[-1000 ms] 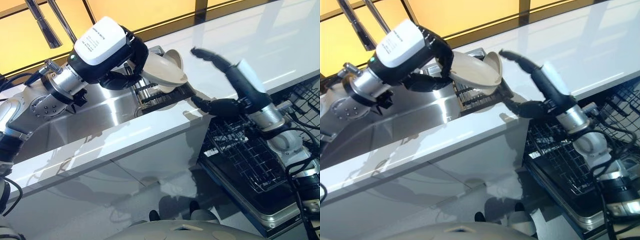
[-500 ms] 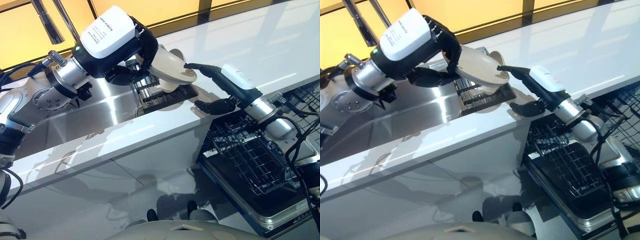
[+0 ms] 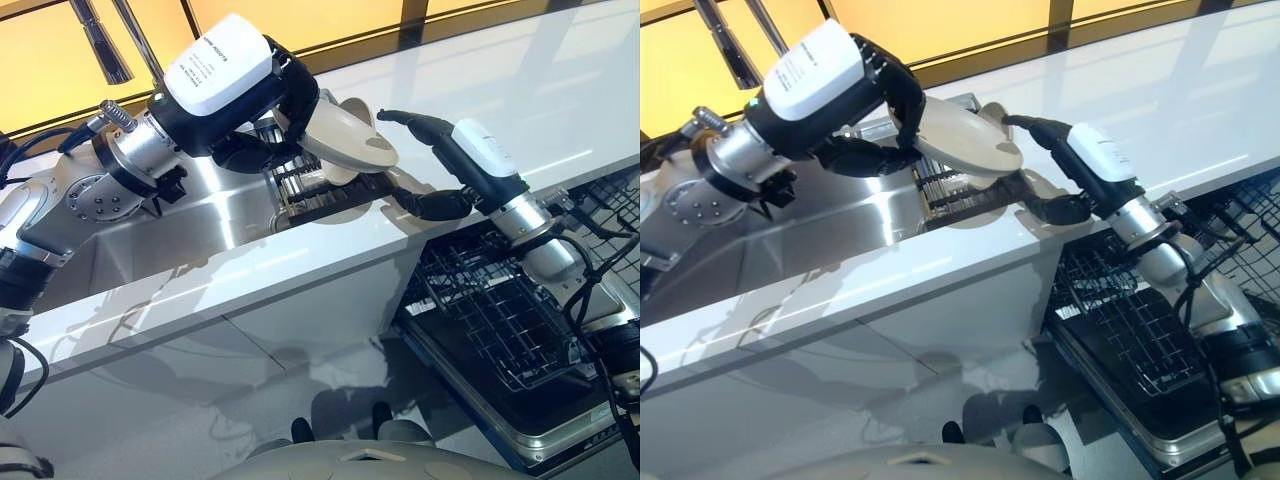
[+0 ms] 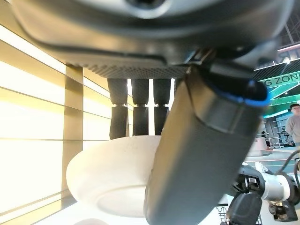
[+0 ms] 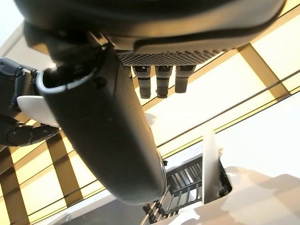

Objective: Pick up plates and place into dishwasher.

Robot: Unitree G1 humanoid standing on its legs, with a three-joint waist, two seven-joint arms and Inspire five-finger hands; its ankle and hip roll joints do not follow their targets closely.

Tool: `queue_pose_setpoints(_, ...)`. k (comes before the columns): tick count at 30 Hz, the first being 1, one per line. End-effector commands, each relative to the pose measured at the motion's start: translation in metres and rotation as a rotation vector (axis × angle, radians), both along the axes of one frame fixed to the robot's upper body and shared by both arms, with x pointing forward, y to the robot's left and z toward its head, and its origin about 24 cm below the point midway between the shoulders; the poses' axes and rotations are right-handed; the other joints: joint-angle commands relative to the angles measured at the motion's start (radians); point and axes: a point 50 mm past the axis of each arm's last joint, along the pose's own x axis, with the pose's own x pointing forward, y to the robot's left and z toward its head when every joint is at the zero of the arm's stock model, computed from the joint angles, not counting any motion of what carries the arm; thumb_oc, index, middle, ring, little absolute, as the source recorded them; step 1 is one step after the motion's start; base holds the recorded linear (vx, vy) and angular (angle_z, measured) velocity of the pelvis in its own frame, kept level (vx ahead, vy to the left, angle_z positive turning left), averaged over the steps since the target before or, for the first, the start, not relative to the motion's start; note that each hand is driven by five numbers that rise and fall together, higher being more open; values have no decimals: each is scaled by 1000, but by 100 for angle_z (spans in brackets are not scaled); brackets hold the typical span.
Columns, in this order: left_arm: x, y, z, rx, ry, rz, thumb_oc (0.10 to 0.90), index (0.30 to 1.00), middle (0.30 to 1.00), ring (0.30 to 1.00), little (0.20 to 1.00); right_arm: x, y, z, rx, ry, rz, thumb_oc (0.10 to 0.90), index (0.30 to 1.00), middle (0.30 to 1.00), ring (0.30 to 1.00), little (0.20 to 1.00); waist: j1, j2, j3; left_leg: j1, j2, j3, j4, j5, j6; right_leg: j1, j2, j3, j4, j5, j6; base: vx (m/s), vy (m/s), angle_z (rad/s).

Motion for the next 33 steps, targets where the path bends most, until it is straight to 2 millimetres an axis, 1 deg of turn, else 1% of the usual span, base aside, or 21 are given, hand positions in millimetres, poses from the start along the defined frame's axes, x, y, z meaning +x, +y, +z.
queue_pose_setpoints(1,-4,-9,58,-206,-134,-84,100,300,300,300,200,2,18,52,133,-278,104,800,900,900,900,900,24,-23,-81,34,-52,-72,6,-104,16,-2,57,-32,89,-113,50,-4,-8,6)
queue_pose_setpoints(8,-2,-16,56,-235,-118,-119,100,300,300,300,200,3,31,50,136,-270,157,800,900,900,900,900,28,-25,-83,33,-53,-79,7,-103,15,1,56,-34,87,-114,50,-2,-4,5)
queue_pose_setpoints(14,0,-26,53,-239,-105,-150,100,300,300,300,200,6,44,55,146,-280,194,800,900,900,900,900,31,-29,-83,35,-52,-83,6,-104,15,4,58,-34,85,-113,48,1,-3,1)
queue_pose_setpoints(15,0,-27,54,-239,-100,-153,100,300,300,300,200,6,46,56,146,-286,203,558,693,693,693,658,32,-29,-83,36,-52,-84,6,-104,15,5,59,-34,85,-114,48,0,0,0)
queue_pose_setpoints(16,0,-28,53,-239,-98,-154,100,300,300,300,200,6,47,56,147,-292,207,232,413,413,413,332,33,-30,-83,36,-52,-85,6,-104,15,5,59,-34,84,-114,48,0,0,0)
queue_pose_setpoints(17,1,-29,53,-240,-95,-157,100,300,300,300,200,6,50,57,146,-292,215,100,300,300,300,200,33,-30,-83,37,-52,-86,6,-104,15,6,59,-33,84,-114,48,0,0,0)
queue_pose_setpoints(23,3,-31,50,-242,-90,-159,100,300,300,300,200,7,54,61,145,-289,227,100,300,300,300,200,35,-34,-84,37,-52,-87,6,-104,15,8,60,-34,81,-113,48,0,0,0)
queue_pose_setpoints(33,3,-27,49,-236,-78,-144,100,300,300,300,200,8,45,59,151,-294,186,100,300,300,300,200,33,-37,-84,38,-50,-85,5,-103,15,9,61,-30,78,-111,48,0,0,0)
